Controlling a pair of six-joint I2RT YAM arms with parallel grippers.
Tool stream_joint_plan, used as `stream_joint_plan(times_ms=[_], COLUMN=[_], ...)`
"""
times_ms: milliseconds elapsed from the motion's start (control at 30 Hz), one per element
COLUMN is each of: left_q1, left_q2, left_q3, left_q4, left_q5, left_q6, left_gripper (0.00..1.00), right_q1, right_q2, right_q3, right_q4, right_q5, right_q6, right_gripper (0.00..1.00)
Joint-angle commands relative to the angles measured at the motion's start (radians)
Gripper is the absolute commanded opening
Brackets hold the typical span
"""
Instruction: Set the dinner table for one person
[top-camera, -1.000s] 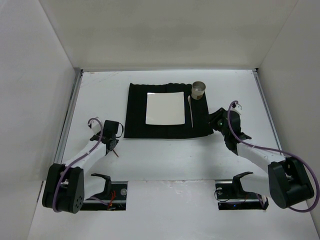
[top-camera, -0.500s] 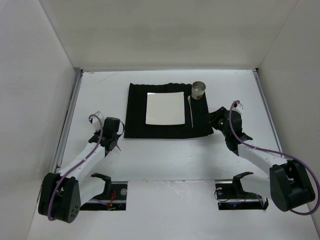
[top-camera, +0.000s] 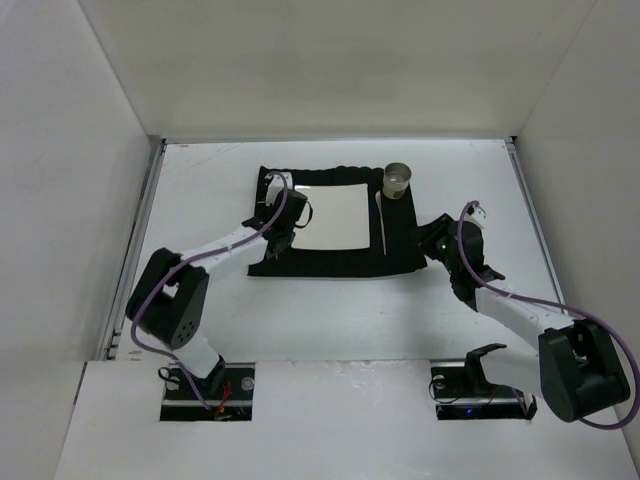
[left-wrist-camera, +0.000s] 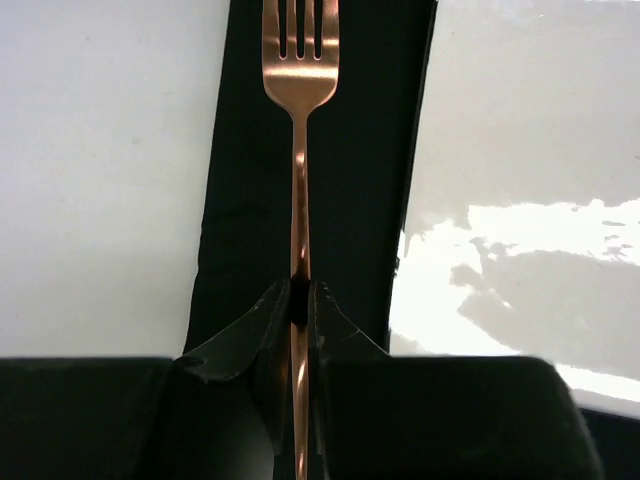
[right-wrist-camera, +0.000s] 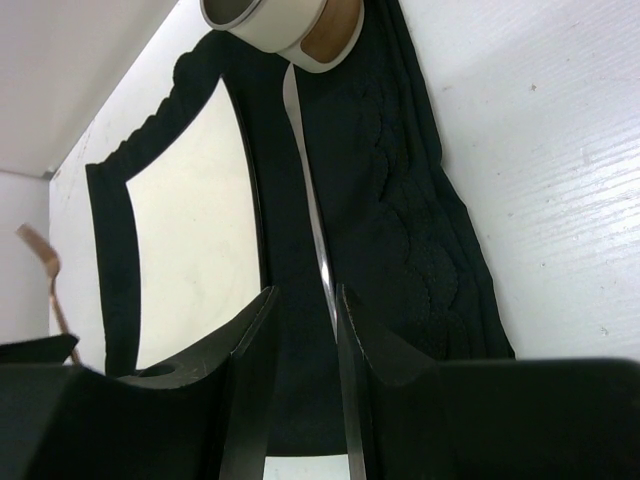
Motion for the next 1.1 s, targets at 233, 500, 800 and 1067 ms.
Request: stream_joint_plan(times_ms=[233, 500, 800, 1067], left_q1=[0.042, 0.066, 0.075, 0.088], left_q2=[0.170, 0.196, 0.211, 0.240], left_q3=[0.096, 0.100, 0.091, 0.126], left_q4=[0.071, 0.097, 0.135, 0.144], left_q5=[-0.007, 0.042, 0.059, 0.073], left_q6=[0.153, 0.143, 0.139, 0.140], left_gripper=[0.04, 0.04, 0.04, 0.06], right_q1=[0.004, 0.004, 0.005, 0.010], right_q2=[-0.010, -0.003, 0.021, 0.014], right_q3=[0.022, 0.022, 0.028, 0.027], right_q4=[0.058, 0.058, 0.067, 0.069], right_q5=[0.011, 0.014, -0.004, 0.002], right_q6=[-0.003, -0.003, 0.002, -0.001], right_gripper=[0.35, 0.35, 0.35, 0.35])
